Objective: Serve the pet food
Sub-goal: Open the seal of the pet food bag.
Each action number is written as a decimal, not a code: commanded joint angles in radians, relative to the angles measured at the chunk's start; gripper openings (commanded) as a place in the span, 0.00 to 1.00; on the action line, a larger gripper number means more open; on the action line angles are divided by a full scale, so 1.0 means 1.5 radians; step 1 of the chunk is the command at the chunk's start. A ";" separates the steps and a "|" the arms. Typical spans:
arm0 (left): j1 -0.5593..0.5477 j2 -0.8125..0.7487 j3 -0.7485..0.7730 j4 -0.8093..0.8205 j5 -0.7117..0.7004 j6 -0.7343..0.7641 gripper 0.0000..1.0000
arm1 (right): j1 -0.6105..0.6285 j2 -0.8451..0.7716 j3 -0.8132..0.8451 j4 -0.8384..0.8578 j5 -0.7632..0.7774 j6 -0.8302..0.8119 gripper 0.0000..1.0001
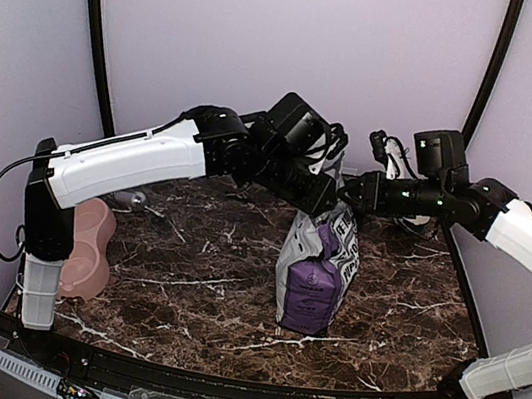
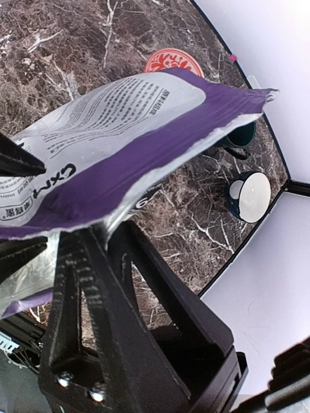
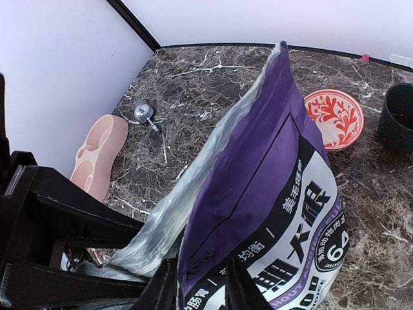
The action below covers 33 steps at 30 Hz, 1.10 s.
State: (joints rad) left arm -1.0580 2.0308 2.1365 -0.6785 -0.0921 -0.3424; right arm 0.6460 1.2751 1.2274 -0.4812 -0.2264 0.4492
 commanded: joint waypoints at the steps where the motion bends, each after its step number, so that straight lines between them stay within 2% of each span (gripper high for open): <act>1: 0.005 0.005 0.023 0.003 -0.038 0.023 0.33 | -0.003 0.018 0.029 0.017 0.023 -0.003 0.27; 9: 0.006 0.018 0.038 0.019 -0.067 0.048 0.30 | -0.003 0.055 0.051 0.014 0.038 -0.013 0.25; 13: 0.006 0.023 0.039 0.024 -0.074 0.055 0.19 | -0.003 0.055 0.049 0.017 0.035 -0.016 0.15; 17: 0.006 0.026 0.041 0.017 -0.072 0.055 0.02 | -0.003 0.042 0.039 0.022 0.026 -0.017 0.02; 18: 0.006 0.025 0.041 0.014 -0.071 0.052 0.00 | -0.003 0.039 0.037 0.021 0.026 -0.017 0.00; 24: 0.003 0.026 0.062 -0.028 -0.060 0.027 0.00 | 0.003 0.030 0.052 0.013 0.007 -0.010 0.00; 33: -0.039 0.009 0.099 -0.115 -0.083 0.018 0.00 | 0.088 0.027 0.089 -0.017 0.024 0.003 0.00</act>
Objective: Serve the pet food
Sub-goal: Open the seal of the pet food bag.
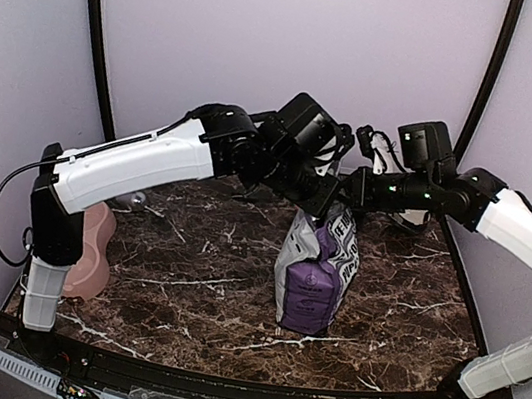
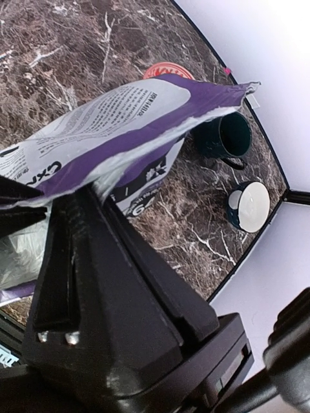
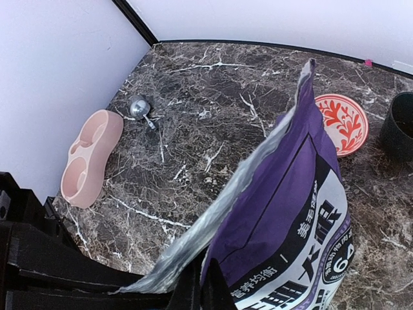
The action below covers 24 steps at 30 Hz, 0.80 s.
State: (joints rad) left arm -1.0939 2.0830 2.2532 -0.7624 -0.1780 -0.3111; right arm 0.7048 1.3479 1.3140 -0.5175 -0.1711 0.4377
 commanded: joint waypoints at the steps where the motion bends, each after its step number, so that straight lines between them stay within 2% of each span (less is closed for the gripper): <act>1: -0.021 -0.029 0.021 -0.071 -0.027 -0.007 0.00 | 0.060 -0.026 0.032 0.004 -0.006 0.015 0.00; 6: -0.045 -0.057 0.014 -0.111 -0.033 -0.023 0.00 | 0.102 -0.050 0.035 -0.010 0.013 0.043 0.00; 13: -0.049 -0.083 -0.040 -0.075 -0.055 -0.019 0.00 | 0.112 -0.050 0.039 -0.022 0.053 0.043 0.00; 15: -0.049 -0.078 -0.040 -0.069 -0.065 -0.015 0.07 | 0.112 -0.044 0.040 -0.028 0.064 0.040 0.00; 19: -0.049 -0.073 -0.039 -0.052 -0.082 -0.004 0.25 | 0.112 -0.037 0.038 -0.032 0.082 0.033 0.14; 21: -0.048 -0.070 -0.040 -0.046 -0.094 0.004 0.29 | 0.112 -0.037 0.038 -0.034 0.090 0.030 0.20; 24: -0.042 -0.065 -0.043 -0.038 -0.108 0.021 0.30 | 0.111 -0.035 0.040 -0.034 0.104 0.021 0.24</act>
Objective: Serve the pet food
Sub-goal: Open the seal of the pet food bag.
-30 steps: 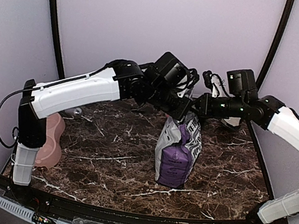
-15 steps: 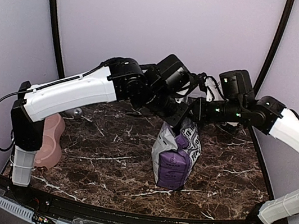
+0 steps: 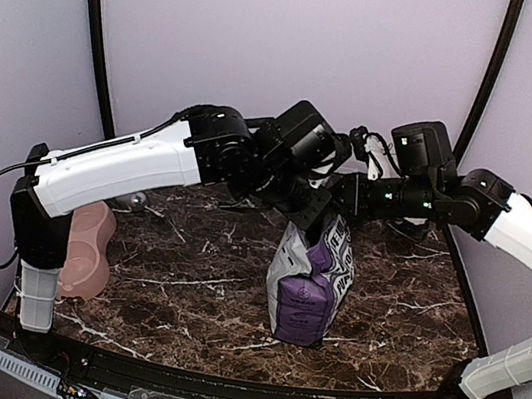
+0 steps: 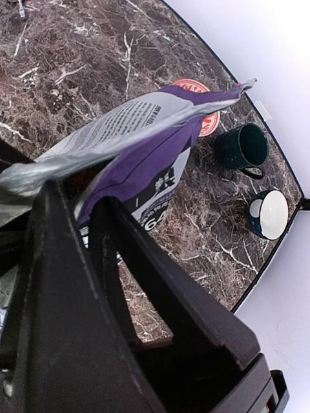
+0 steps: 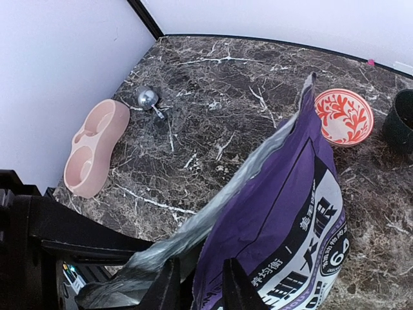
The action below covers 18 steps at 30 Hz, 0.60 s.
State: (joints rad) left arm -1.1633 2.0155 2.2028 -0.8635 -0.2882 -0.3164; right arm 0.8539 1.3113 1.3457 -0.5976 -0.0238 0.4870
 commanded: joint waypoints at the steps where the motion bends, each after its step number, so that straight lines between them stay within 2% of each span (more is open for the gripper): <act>1: 0.009 -0.018 -0.009 0.031 -0.037 0.026 0.30 | 0.012 -0.010 0.021 0.018 0.011 -0.015 0.25; 3: 0.020 -0.015 -0.012 0.036 -0.027 0.028 0.29 | 0.011 -0.004 0.028 0.012 0.021 -0.023 0.25; 8: 0.031 -0.008 -0.012 0.054 -0.001 0.034 0.24 | 0.010 0.008 0.040 0.005 0.035 -0.036 0.17; 13: 0.031 -0.007 -0.013 0.053 0.003 0.029 0.11 | 0.010 0.010 0.033 0.008 0.034 -0.038 0.07; 18: 0.031 -0.007 -0.013 0.046 0.005 0.024 0.03 | 0.010 0.006 0.025 0.003 0.045 -0.039 0.07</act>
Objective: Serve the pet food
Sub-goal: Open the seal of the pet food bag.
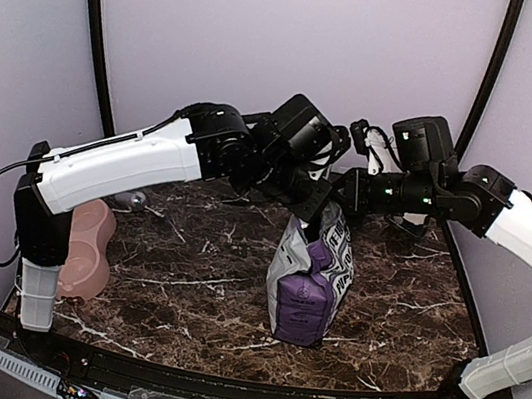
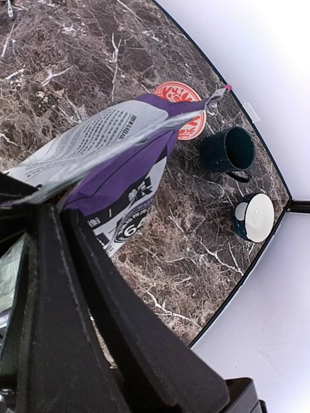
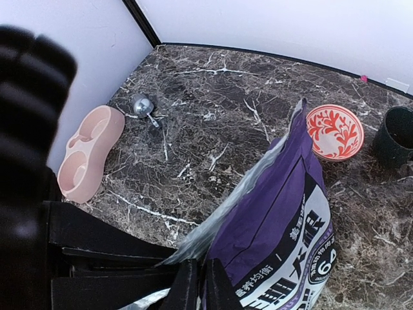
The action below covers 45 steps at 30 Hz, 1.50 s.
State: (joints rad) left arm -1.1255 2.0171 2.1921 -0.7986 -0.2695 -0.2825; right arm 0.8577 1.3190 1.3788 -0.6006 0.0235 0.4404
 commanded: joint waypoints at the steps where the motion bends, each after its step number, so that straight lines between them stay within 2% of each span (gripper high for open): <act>1: 0.006 -0.008 -0.005 0.001 -0.007 0.001 0.02 | 0.007 0.002 0.002 0.004 0.016 -0.008 0.07; 3: 0.006 -0.008 -0.004 0.000 -0.007 0.000 0.00 | 0.007 0.002 -0.001 0.001 0.020 -0.008 0.10; 8: 0.006 -0.009 -0.004 -0.001 -0.006 -0.002 0.00 | 0.007 0.001 -0.013 -0.002 0.022 -0.006 0.29; 11: 0.006 -0.010 -0.005 -0.002 -0.004 -0.003 0.00 | 0.006 -0.004 -0.030 0.004 0.022 -0.005 0.30; 16: 0.006 -0.010 -0.005 0.000 -0.001 -0.004 0.00 | 0.001 -0.001 -0.050 0.017 0.025 -0.004 0.24; 23: 0.006 -0.010 -0.006 -0.002 -0.003 -0.004 0.00 | -0.001 -0.008 -0.057 0.032 0.021 -0.006 0.01; 33: 0.006 -0.020 0.006 -0.031 -0.064 0.005 0.00 | -0.002 -0.048 -0.027 -0.016 0.037 -0.008 0.00; 34: 0.006 -0.020 0.006 -0.025 -0.063 0.008 0.02 | -0.002 -0.050 -0.024 -0.011 0.030 -0.008 0.00; 37: 0.006 -0.017 0.005 -0.002 -0.058 0.020 0.16 | -0.002 -0.041 -0.014 -0.003 0.019 -0.010 0.00; 41: 0.008 -0.008 0.011 0.025 -0.049 0.032 0.31 | -0.003 -0.014 0.001 -0.002 0.031 -0.014 0.21; 43: 0.012 -0.003 0.016 0.032 -0.049 0.037 0.36 | -0.003 -0.002 0.008 -0.003 0.040 -0.015 0.26; 45: 0.016 0.000 0.015 0.038 -0.048 0.041 0.37 | -0.005 0.011 0.012 -0.004 0.049 -0.018 0.29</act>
State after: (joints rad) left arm -1.1145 2.0178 2.1918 -0.7784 -0.3286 -0.2493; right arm 0.8528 1.3010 1.3628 -0.6270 0.0753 0.4217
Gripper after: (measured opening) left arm 0.361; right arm 0.272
